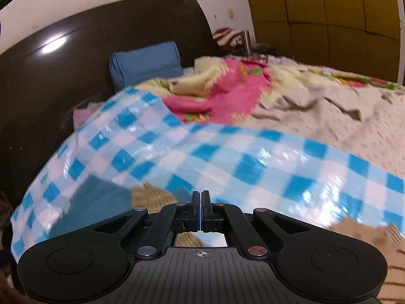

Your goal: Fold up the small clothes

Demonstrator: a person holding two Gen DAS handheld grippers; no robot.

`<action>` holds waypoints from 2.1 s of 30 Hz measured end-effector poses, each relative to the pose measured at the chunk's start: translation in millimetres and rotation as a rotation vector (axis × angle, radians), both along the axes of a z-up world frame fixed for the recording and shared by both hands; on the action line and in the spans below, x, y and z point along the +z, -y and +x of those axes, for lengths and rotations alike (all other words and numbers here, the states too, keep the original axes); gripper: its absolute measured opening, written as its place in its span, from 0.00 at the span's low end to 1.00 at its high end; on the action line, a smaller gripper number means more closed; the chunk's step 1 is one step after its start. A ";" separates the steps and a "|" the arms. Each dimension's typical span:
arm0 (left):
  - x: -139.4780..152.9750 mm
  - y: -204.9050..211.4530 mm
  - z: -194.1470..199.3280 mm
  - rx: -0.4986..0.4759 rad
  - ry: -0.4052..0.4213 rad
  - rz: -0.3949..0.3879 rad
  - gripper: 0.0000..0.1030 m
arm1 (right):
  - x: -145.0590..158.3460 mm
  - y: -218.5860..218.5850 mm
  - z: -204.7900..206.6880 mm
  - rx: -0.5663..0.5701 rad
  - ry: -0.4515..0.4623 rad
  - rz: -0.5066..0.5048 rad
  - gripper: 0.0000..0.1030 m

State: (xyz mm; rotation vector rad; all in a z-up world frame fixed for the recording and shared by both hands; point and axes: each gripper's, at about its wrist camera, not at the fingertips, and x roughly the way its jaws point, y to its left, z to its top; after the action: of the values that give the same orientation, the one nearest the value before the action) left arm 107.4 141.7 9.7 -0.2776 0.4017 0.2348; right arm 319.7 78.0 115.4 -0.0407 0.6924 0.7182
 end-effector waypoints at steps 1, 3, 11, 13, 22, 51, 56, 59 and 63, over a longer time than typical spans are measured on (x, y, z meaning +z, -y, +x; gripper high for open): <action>0.2 1.1 -0.2 0.001 0.000 0.002 1.00 | -3.4 -0.4 -1.0 0.025 -0.006 -0.024 0.09; -0.1 0.9 -0.5 0.012 -0.003 0.012 1.00 | -10.8 -15.0 -4.7 0.074 -0.012 -0.070 0.09; -6.8 -17.6 3.0 0.043 -0.021 -0.051 1.00 | -48.6 -138.8 -23.9 0.265 0.080 -0.233 0.40; -9.5 -23.6 4.2 0.047 -0.032 -0.074 1.00 | -59.7 -163.6 -24.5 0.284 0.109 -0.283 0.43; -21.4 -45.9 9.8 0.078 -0.074 -0.195 1.00 | -80.4 -188.2 -5.8 0.199 0.040 -0.305 0.12; -29.7 43.7 25.1 -0.175 -0.181 0.108 1.00 | -133.8 234.2 -27.8 -0.540 -0.263 0.198 0.15; -33.3 58.3 25.6 -0.211 -0.194 0.162 1.00 | -143.0 240.8 -37.6 -0.544 -0.256 0.240 0.18; -33.2 58.9 25.3 -0.218 -0.191 0.162 1.00 | -139.4 240.7 -36.6 -0.536 -0.254 0.238 0.20; -33.8 55.6 23.7 -0.206 -0.189 0.139 1.00 | -140.2 246.0 -26.9 -0.578 -0.277 0.286 0.28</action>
State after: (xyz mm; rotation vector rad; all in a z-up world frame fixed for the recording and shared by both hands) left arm 131.1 86.1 -24.1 -0.0761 0.5940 0.0863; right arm 292.9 -168.0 -24.8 0.5118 0.8089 0.2583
